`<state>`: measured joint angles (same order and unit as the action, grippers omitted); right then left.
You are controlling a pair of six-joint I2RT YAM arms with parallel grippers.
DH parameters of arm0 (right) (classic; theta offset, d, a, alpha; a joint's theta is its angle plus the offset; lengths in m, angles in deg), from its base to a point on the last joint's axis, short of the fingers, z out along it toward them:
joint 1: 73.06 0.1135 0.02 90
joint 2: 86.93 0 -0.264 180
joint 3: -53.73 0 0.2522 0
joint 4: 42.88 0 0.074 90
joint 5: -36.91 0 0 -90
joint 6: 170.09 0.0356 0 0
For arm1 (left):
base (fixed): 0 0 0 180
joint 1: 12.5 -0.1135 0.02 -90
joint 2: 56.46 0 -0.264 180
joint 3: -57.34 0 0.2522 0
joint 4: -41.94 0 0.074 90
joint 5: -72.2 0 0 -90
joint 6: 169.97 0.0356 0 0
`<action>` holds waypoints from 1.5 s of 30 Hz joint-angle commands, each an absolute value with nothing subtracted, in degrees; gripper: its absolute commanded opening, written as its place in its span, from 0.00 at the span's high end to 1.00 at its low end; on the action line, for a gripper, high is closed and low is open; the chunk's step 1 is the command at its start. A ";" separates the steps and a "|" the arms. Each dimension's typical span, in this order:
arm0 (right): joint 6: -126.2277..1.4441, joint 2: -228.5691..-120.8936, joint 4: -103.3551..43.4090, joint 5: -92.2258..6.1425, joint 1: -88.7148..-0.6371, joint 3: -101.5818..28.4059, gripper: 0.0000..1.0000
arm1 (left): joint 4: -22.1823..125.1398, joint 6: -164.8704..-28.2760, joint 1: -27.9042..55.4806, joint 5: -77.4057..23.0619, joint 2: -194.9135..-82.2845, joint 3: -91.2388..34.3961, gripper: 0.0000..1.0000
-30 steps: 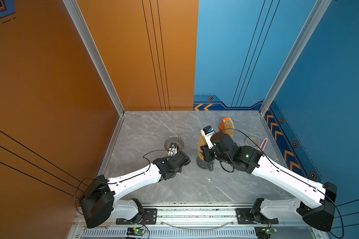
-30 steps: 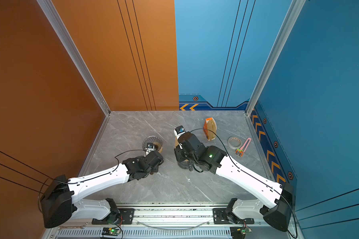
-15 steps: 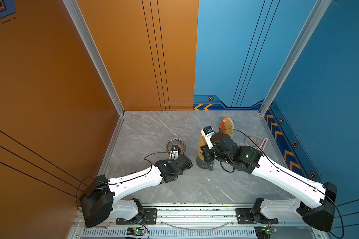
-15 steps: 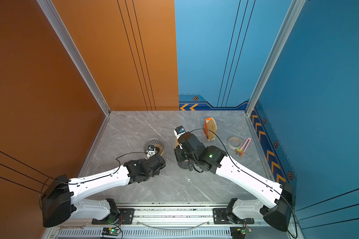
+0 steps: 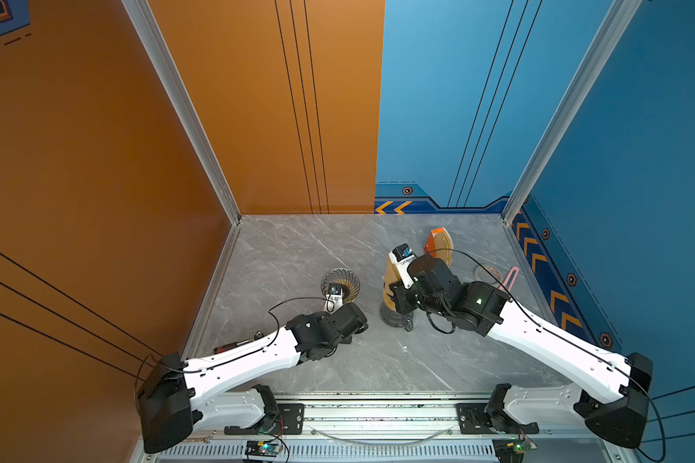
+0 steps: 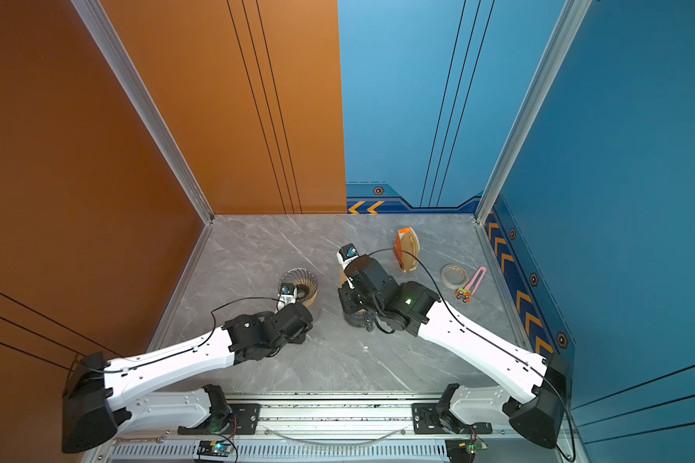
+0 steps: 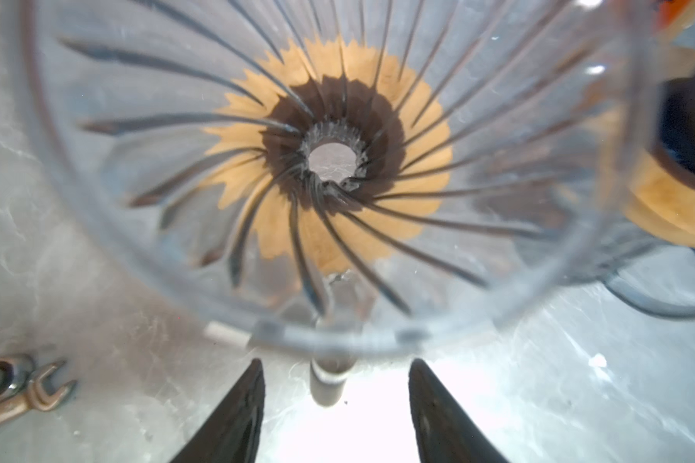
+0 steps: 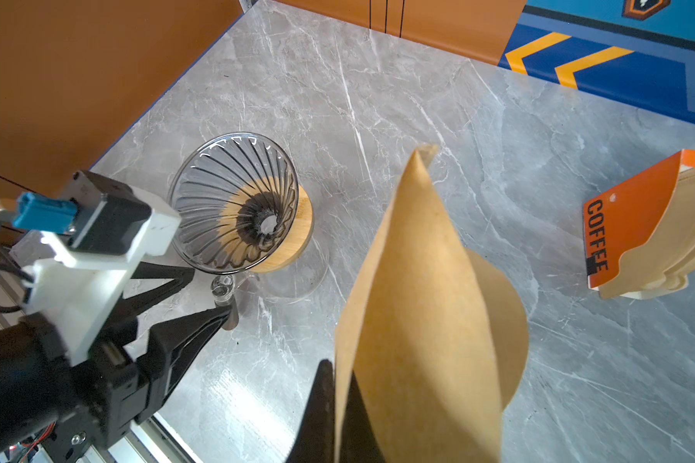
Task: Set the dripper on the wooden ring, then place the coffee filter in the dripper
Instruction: 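Carry the filter over the glass dripper with the right gripper while left withdraws, then lower the tan filter into the glass dripper with the right gripper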
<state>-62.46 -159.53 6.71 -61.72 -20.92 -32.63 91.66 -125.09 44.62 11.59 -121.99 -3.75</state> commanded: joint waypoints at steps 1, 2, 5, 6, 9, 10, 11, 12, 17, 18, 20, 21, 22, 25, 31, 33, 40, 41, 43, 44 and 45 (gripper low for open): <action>-65.55 -161.37 9.72 -61.76 -20.70 -36.49 0.96 | 96.09 -121.53 44.82 7.53 -116.69 -5.74 0.28; -66.19 -162.12 10.13 -62.28 -20.43 -37.56 0.96 | 96.45 -119.96 43.94 5.38 -115.34 -6.22 0.23; -67.73 -164.35 11.24 -63.44 -19.56 -40.66 0.96 | 99.05 -117.77 41.71 1.01 -112.43 -8.04 0.07; -68.15 -165.13 11.51 -63.47 -19.40 -41.77 0.96 | 99.84 -117.45 40.79 0.04 -111.50 -8.50 0.03; -69.74 -168.01 12.73 -63.59 -18.52 -45.41 0.96 | 101.61 -114.70 36.00 -5.62 -108.44 -9.94 0.01; -70.39 -169.12 13.31 -63.82 -18.16 -46.75 0.96 | 102.08 -113.65 33.52 -8.38 -107.57 -10.40 0.02; -70.94 -170.14 13.85 -64.07 -17.77 -47.98 0.96 | 102.56 -112.42 30.91 -11.12 -106.90 -10.85 0.02; -71.68 -171.39 14.57 -64.51 -17.38 -49.32 0.96 | 102.76 -111.25 27.83 -14.05 -106.02 -11.17 0.02; -75.30 -177.13 17.92 -65.05 -15.22 -56.09 0.96 | 102.65 -104.43 14.05 -28.56 -103.16 -11.81 0.02; -75.97 -178.33 18.43 -64.72 -14.95 -57.33 0.96 | 102.68 -103.21 11.79 -30.46 -102.93 -11.78 0.03; -77.13 -180.73 19.29 -64.78 -14.32 -59.99 0.96 | 102.58 -101.36 8.19 -32.26 -102.62 -11.29 0.02; -77.72 -181.85 19.77 -64.93 -14.02 -61.28 0.96 | 102.17 -100.50 6.31 -33.22 -102.45 -10.82 0.02; -78.25 -183.06 19.93 -64.96 -13.67 -62.48 0.96 | 101.40 -99.85 4.53 -34.84 -102.25 -10.26 0.02; -79.12 -186.07 20.75 -64.37 -13.23 -66.29 0.96 | 97.03 -98.60 -0.66 -43.56 -101.40 -7.85 0.02; -80.18 -191.17 22.22 -64.42 -12.65 -70.41 0.96 | 91.65 -96.58 -9.01 -55.54 -99.77 -4.00 0.02; -80.59 -192.62 22.33 -64.17 -12.67 -71.24 0.96 | 90.20 -96.97 -10.56 -56.88 -99.18 -2.46 0.02; -81.84 -196.88 22.98 -64.08 -12.68 -73.61 0.96 | 89.00 -96.58 -11.23 -57.31 -97.96 -1.54 0.02; -81.93 -197.49 23.04 -64.27 -12.82 -73.83 0.96 | 89.01 -96.58 -11.22 -57.11 -97.94 -1.47 0.02; -81.94 -198.47 23.11 -64.52 -12.98 -74.12 0.95 | 89.00 -96.71 -11.20 -56.47 -97.85 -1.48 0.02; -81.94 -198.99 23.10 -64.45 -13.10 -74.27 0.95 | 89.00 -96.78 -11.27 -55.86 -97.77 -1.42 0.02; -81.94 -199.43 23.11 -64.49 -13.22 -74.29 0.95 | 89.01 -96.70 -11.27 -55.36 -97.64 -1.50 0.02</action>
<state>-80.87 -198.28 21.36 -63.86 -13.03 -72.50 89.89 -97.88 -10.74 -55.19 -98.28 -1.89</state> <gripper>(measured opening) 0.049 0.978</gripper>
